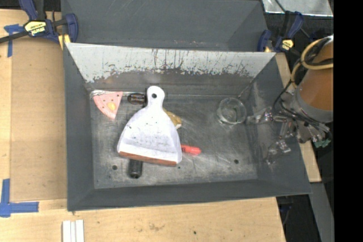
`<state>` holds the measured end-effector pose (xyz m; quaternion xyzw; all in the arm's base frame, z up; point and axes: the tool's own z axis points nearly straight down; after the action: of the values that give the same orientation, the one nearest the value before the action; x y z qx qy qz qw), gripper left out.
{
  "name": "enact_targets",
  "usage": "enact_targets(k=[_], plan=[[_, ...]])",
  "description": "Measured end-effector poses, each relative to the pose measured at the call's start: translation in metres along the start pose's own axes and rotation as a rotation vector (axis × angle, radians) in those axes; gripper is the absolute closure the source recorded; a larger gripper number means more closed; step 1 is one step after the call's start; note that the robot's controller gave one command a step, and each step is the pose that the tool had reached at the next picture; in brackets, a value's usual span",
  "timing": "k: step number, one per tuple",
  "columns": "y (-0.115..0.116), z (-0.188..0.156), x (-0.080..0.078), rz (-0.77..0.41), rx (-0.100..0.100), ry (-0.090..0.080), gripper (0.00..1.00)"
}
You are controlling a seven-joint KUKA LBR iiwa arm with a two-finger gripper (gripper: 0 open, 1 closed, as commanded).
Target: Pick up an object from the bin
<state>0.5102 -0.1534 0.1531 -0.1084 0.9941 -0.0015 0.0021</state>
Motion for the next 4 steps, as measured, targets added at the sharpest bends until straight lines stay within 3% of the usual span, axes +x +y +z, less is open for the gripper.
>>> enact_targets(k=[1, 2, 3, 4], plan=[[0.017, 0.029, 0.006, -0.165, -0.002, 0.000, 0.00], [0.024, 0.058, -0.012, -0.169, -0.002, -0.001, 0.00], [0.048, 0.043, -0.021, 0.057, -0.004, 0.005, 0.00], [0.053, 0.025, -0.044, 0.127, -0.002, 0.000, 0.00]])
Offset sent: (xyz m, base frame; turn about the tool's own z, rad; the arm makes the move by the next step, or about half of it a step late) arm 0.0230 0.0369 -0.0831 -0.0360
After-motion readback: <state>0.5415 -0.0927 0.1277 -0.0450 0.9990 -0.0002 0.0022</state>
